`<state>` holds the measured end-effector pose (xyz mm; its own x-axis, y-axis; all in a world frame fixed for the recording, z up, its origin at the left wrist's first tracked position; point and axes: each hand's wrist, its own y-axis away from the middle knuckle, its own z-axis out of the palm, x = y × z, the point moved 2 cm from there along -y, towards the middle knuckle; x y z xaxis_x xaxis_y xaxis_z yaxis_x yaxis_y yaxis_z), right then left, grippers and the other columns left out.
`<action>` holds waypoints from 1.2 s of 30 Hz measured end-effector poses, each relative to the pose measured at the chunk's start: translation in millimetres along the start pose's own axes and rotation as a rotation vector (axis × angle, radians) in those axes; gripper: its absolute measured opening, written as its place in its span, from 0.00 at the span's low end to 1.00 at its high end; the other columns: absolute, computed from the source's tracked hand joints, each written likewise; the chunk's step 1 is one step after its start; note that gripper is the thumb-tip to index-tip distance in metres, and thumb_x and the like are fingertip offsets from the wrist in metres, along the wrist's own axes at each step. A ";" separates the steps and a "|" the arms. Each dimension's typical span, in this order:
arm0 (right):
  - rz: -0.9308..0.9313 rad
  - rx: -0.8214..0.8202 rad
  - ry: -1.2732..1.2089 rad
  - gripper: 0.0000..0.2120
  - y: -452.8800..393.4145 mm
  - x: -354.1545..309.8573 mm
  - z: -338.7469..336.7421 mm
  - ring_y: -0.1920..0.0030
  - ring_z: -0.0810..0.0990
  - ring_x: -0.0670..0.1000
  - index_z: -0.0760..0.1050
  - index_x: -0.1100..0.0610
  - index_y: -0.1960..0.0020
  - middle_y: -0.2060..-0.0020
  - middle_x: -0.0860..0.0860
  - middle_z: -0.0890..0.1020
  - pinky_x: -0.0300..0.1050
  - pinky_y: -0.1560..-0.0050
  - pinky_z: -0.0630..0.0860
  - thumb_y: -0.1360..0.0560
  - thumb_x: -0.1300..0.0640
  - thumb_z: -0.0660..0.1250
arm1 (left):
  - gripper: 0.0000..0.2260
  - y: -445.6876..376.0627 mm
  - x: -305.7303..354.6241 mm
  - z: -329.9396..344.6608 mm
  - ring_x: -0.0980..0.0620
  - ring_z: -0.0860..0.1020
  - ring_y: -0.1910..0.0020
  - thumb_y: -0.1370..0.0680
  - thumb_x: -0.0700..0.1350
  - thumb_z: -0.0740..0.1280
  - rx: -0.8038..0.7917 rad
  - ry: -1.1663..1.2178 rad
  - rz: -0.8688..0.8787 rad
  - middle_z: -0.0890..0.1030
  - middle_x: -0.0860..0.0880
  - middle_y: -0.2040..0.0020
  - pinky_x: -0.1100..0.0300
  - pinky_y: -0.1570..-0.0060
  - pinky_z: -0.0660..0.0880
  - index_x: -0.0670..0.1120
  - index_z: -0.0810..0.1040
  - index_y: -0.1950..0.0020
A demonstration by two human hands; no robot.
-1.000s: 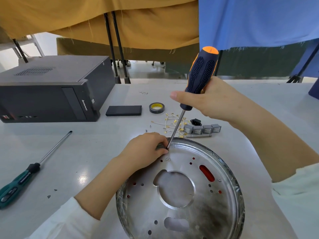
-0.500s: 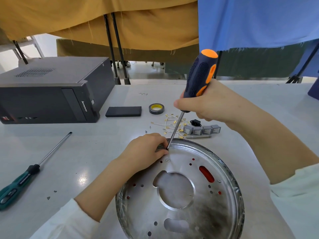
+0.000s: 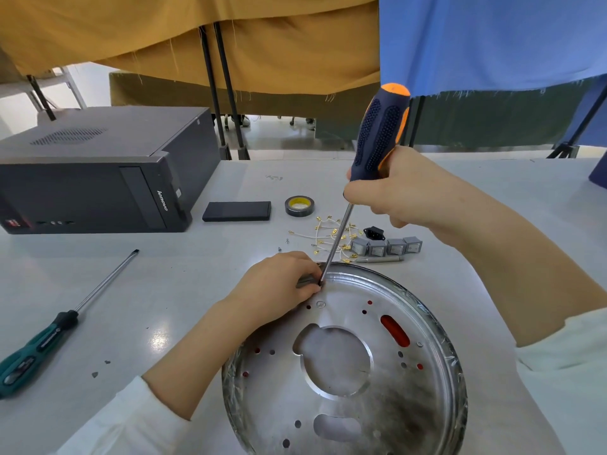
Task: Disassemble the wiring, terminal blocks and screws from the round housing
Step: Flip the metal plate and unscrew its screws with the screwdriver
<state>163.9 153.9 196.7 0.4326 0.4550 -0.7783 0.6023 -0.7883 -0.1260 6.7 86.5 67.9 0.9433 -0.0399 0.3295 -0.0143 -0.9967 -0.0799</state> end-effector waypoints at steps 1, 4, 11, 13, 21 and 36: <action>-0.006 0.002 0.002 0.08 0.1 -0.8 -0.4 0.73 0.64 0.47 0.72 0.57 0.59 0.70 0.51 0.69 0.36 0.78 0.62 0.31 0.53 0.67 | 0.08 -0.3 -0.5 -0.1 0.52 0.76 0.46 0.22 0.51 0.66 0.008 0.009 -0.001 0.78 0.57 0.44 0.55 0.46 0.74 0.52 0.80 0.45; -0.058 0.075 0.069 0.16 0.1 -1.9 -0.9 0.76 0.66 0.43 0.71 0.56 0.64 0.73 0.48 0.71 0.31 0.79 0.64 0.30 0.45 0.70 | 0.06 -0.8 -1.0 0.9 0.52 0.76 0.48 0.23 0.51 0.67 0.029 0.023 0.000 0.77 0.56 0.47 0.55 0.48 0.74 0.51 0.80 0.48; -0.017 0.060 -0.009 0.12 -2.2 0.3 0.4 0.74 0.64 0.46 0.73 0.65 0.56 0.74 0.49 0.69 0.33 0.79 0.62 0.31 0.56 0.69 | 0.05 -2.4 1.3 3.7 0.51 0.78 0.54 0.23 0.53 0.65 0.035 -0.081 0.006 0.76 0.55 0.50 0.59 0.57 0.71 0.54 0.74 0.53; -0.025 0.039 -0.009 0.11 -1.4 -0.8 1.1 0.74 0.63 0.46 0.72 0.64 0.59 0.74 0.50 0.68 0.34 0.79 0.62 0.31 0.56 0.68 | 0.06 -2.8 1.9 3.6 0.50 0.78 0.54 0.22 0.54 0.65 0.034 -0.112 0.008 0.76 0.55 0.51 0.59 0.60 0.69 0.55 0.70 0.55; -0.025 0.047 -0.021 0.09 -1.4 -3.2 -1.4 0.77 0.62 0.47 0.71 0.58 0.62 0.76 0.48 0.68 0.37 0.78 0.62 0.30 0.55 0.69 | 0.10 -2.0 8.9 3.0 0.48 0.78 0.52 0.20 0.57 0.59 0.079 -0.308 0.023 0.75 0.53 0.48 0.59 0.63 0.65 0.52 0.71 0.51; -0.032 -0.007 -0.091 0.03 2.6 -1.2 -1.9 0.74 0.62 0.48 0.72 0.55 0.62 0.74 0.49 0.69 0.38 0.77 0.62 0.31 0.57 0.66 | 0.08 -1.7 3.2 -3.1 0.51 0.77 0.48 0.23 0.51 0.66 0.068 -0.079 0.046 0.77 0.59 0.43 0.58 0.52 0.73 0.51 0.79 0.47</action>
<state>166.3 152.0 198.5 0.3509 0.4399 -0.8267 0.6193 -0.7712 -0.1475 8.8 87.9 72.0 0.9654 -0.0771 0.2491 -0.0382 -0.9868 -0.1573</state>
